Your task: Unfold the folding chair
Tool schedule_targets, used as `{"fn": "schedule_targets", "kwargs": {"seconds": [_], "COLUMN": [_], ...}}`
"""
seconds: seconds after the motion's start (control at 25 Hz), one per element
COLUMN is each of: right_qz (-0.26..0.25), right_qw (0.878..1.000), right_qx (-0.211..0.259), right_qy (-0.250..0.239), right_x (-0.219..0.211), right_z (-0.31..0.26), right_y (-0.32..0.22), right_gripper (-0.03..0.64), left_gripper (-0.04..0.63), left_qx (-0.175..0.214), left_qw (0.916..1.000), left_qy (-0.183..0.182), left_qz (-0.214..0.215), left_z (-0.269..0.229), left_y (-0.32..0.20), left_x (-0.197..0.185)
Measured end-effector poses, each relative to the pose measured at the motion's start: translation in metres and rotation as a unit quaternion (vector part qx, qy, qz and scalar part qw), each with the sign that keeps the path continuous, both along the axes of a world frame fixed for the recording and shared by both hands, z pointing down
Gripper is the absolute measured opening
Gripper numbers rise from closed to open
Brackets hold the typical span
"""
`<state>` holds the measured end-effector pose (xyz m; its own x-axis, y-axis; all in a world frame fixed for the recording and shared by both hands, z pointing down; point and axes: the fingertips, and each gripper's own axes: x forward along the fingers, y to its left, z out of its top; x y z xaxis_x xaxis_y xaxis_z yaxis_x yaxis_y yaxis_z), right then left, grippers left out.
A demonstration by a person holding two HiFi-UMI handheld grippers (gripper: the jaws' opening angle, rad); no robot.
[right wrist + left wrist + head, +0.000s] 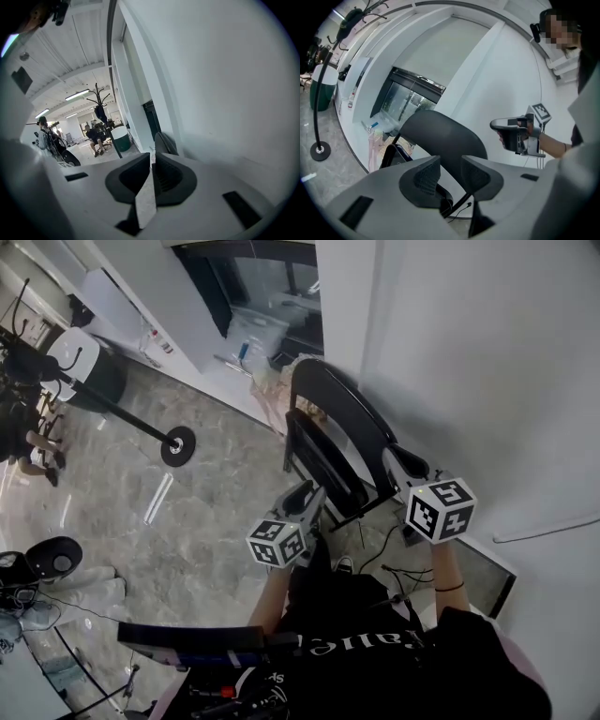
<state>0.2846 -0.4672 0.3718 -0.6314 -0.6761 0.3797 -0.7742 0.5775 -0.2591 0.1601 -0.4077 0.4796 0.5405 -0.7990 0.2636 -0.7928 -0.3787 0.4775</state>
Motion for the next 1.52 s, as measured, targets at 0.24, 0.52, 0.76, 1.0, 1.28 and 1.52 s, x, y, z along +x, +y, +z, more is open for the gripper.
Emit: {"fn": "schedule_targets", "kwargs": {"seconds": [0.24,0.52,0.76,1.0,1.28,1.52], "right_qz": [-0.036,-0.090,-0.098,-0.110,-0.111,-0.111], "right_qw": [0.998,0.983,0.977,0.969,0.963,0.964], "right_qx": [-0.030,-0.107,-0.140,-0.170,-0.181,-0.177], "right_qy": [0.033,0.117,0.129,0.140,0.163,0.164], "right_x": [-0.015,-0.027,-0.041,-0.049,-0.051,-0.052], "right_z": [0.017,0.058,0.078,0.092,0.106,0.106], "right_y": [-0.054,-0.089,-0.106,-0.113,-0.115,-0.115], "right_gripper": [0.163,0.204,0.204,0.202,0.121,0.117], "left_gripper": [0.138,0.186,0.222,0.232,0.238,0.238], "left_qx": [-0.035,-0.099,-0.179,-0.246,-0.273,-0.276], "left_qw": [0.9993,0.9938,0.9800,0.9586,0.9448,0.9403], "left_qy": [0.008,0.039,0.080,0.134,0.177,0.196], "left_qz": [0.012,0.032,0.037,0.050,0.037,0.032], "left_z": [0.029,0.070,0.131,0.178,0.198,0.202], "left_y": [-0.045,-0.080,-0.106,-0.121,-0.141,-0.157], "left_x": [-0.017,-0.030,-0.030,-0.004,0.012,0.022]}}
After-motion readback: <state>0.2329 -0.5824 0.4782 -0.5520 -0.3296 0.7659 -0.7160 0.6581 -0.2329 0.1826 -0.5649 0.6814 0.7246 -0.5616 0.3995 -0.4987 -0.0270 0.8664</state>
